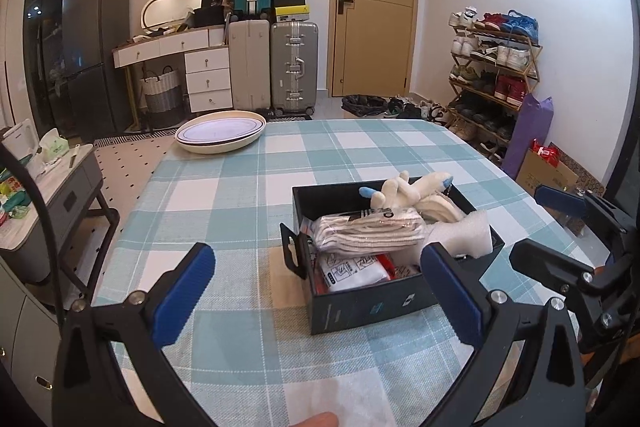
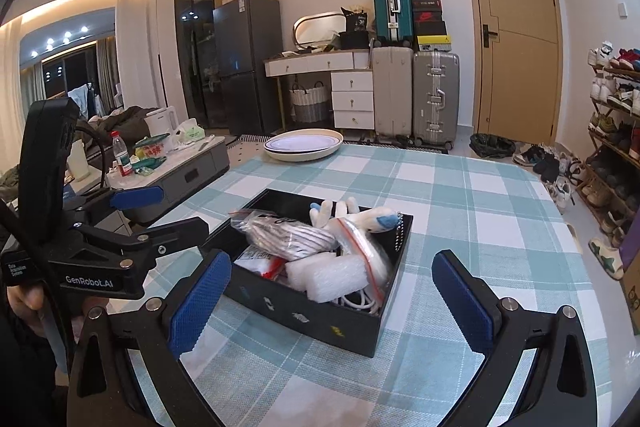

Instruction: Organize soft objects

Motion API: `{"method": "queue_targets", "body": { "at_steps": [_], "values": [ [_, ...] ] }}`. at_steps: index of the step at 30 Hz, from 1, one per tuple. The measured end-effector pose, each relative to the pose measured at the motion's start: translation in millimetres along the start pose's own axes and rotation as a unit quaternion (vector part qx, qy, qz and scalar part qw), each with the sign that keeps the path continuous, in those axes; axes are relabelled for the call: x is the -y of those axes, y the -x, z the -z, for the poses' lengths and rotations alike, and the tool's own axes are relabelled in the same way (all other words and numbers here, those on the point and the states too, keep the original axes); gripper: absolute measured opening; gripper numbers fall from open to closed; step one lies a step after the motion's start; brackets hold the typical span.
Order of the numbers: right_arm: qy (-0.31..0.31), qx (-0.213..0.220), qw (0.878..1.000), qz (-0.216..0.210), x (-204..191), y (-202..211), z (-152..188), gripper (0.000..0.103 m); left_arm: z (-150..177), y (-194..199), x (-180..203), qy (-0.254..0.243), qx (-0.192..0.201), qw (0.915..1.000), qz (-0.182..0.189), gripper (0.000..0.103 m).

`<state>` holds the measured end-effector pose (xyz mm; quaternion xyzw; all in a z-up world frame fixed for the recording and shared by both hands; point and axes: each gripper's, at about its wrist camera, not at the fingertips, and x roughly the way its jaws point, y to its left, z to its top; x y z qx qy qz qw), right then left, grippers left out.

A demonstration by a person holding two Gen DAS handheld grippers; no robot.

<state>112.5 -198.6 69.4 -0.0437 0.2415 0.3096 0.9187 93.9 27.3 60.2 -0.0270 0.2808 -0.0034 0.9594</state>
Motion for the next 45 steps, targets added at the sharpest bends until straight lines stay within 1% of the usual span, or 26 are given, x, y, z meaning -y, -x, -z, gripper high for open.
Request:
{"method": "queue_targets", "body": {
  "at_steps": [5,14,24,28,34,45],
  "values": [
    [0.0,0.016,1.0,0.0,-3,9,12,0.102,11,5,-2,0.012,0.011,0.9998,0.008,0.103],
    [0.011,0.024,1.0,0.007,-4,11,27,0.102,32,6,-2,0.012,0.032,0.9994,-0.001,0.103],
    [0.025,0.032,0.999,0.013,-8,9,36,0.102,35,7,0,0.01,0.062,0.998,-0.006,0.103],
    [0.022,0.034,0.999,0.011,-7,8,37,0.102,38,5,1,0.005,0.066,0.9978,-0.008,0.103],
    [0.015,0.043,0.999,0.007,-4,11,38,0.102,38,6,0,0.012,0.066,0.9977,-0.004,0.103],
    [0.016,0.055,0.998,0.013,-5,16,38,0.102,40,8,0,0.009,0.072,0.9973,-0.005,0.103]
  ]
}}
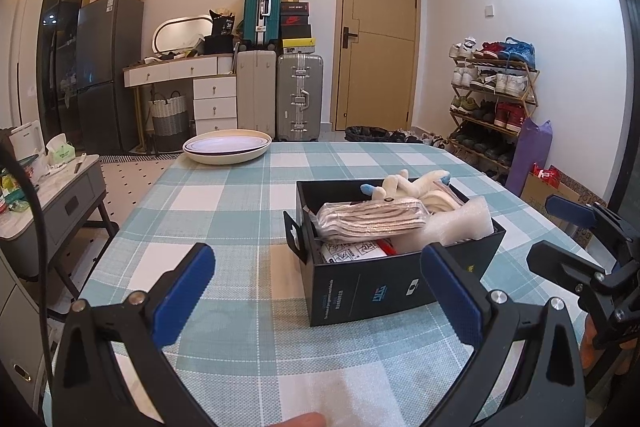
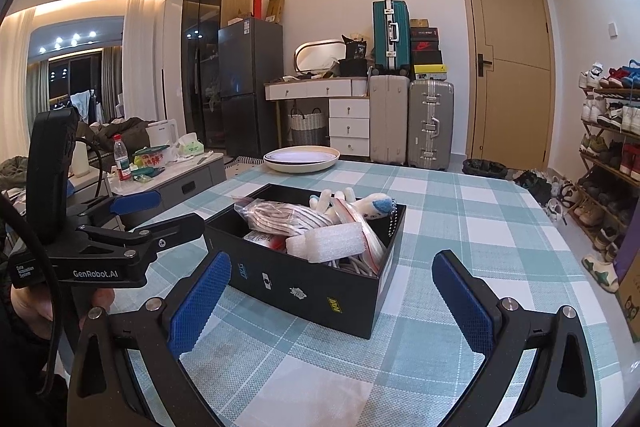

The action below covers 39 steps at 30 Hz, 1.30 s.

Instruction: Organize soft objects

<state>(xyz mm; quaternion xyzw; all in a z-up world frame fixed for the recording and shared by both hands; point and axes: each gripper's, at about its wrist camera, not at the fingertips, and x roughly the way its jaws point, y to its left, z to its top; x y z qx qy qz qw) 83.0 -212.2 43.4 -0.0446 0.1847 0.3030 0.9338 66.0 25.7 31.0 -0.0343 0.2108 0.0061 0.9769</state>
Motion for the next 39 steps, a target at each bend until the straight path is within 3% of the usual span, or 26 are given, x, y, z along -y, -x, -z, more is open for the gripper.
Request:
{"method": "queue_targets", "body": {
  "at_steps": [39],
  "values": [
    [-0.001,0.003,1.0,0.001,3.0,1.0,-1.5,0.103,1.8,0.7,5.1,-0.005,0.002,1.0,0.002,0.103]
  ]
}}
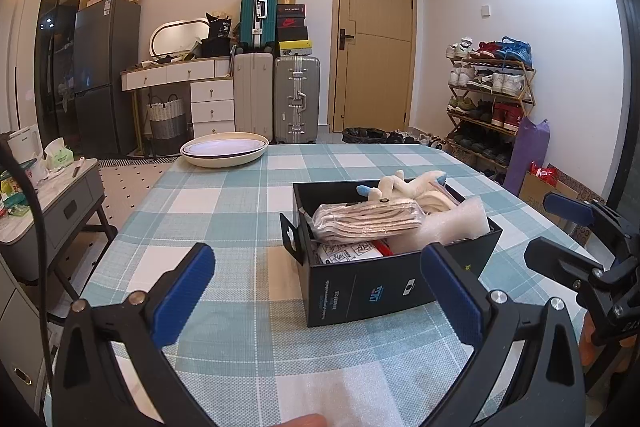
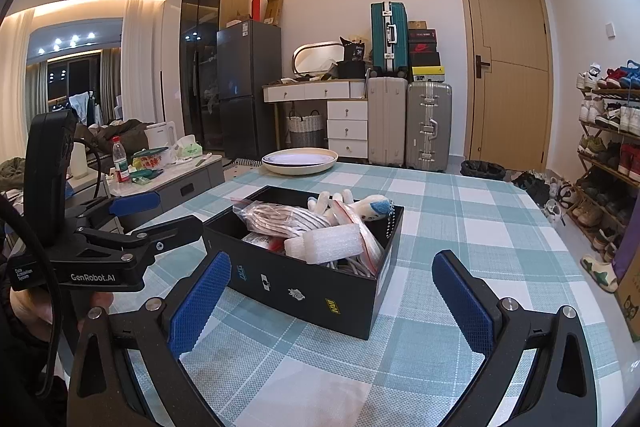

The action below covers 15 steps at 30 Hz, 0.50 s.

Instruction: Organize soft objects

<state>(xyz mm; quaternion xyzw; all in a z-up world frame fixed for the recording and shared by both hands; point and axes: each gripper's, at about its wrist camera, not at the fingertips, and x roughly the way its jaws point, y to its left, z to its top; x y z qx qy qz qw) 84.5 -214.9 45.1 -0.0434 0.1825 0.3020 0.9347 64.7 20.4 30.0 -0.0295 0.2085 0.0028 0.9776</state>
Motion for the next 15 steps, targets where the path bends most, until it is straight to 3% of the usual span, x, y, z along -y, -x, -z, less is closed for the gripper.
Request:
{"method": "queue_targets", "body": {
  "at_steps": [15],
  "values": [
    [0.0,0.0,1.0,0.001,-0.1,-0.2,0.0,0.102,0.4,-0.2,0.2,0.002,0.0,1.0,0.001,0.103]
  ]
}}
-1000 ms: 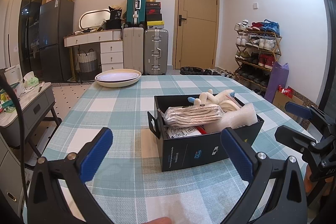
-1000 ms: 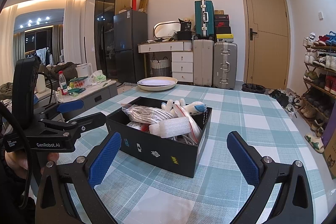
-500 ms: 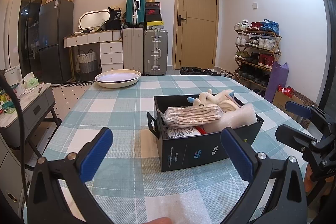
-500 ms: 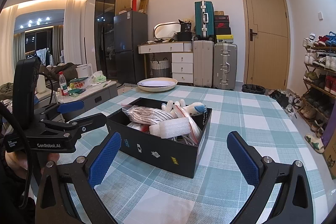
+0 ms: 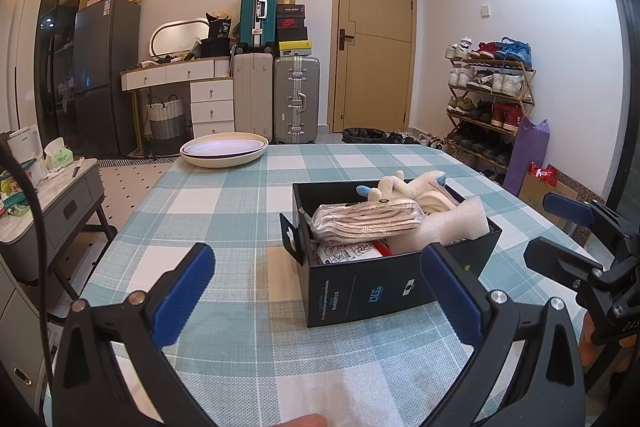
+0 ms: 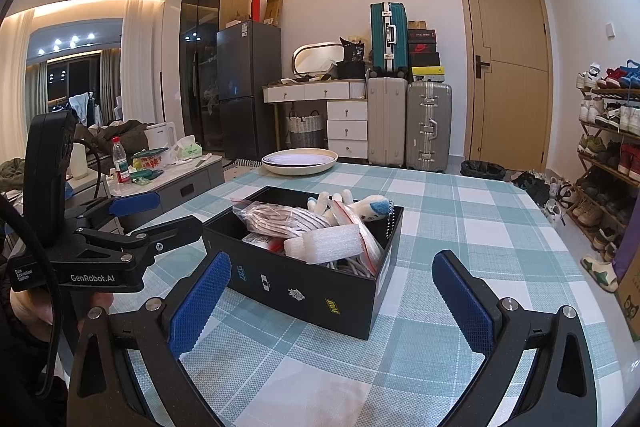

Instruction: Organize soft objects

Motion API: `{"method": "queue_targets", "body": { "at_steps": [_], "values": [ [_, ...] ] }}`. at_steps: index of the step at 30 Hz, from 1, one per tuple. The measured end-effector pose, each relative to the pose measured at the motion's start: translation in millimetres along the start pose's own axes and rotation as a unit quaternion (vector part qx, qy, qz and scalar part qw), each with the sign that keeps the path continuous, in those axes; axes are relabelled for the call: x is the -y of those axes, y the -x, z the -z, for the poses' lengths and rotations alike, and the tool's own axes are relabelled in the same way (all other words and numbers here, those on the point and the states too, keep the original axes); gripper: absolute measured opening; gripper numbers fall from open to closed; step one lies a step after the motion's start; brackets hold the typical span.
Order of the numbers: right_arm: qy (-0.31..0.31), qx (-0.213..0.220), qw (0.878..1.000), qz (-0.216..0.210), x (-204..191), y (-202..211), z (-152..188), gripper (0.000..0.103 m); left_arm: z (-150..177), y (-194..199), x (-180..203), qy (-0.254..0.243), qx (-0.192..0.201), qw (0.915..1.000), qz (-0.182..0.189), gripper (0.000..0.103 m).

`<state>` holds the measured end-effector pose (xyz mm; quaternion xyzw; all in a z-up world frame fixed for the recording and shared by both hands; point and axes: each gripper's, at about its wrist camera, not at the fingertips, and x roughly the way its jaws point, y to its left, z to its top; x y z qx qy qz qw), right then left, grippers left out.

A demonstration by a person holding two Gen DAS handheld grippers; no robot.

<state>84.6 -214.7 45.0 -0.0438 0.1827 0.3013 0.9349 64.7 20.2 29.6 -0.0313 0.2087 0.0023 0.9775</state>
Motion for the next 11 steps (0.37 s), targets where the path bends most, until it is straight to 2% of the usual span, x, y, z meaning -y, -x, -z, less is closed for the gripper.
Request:
{"method": "queue_targets", "body": {
  "at_steps": [11],
  "values": [
    [0.0,0.0,1.0,0.0,0.0,0.2,0.2,0.102,-0.2,0.0,0.4,0.0,0.001,1.0,0.002,0.103]
  ]
}}
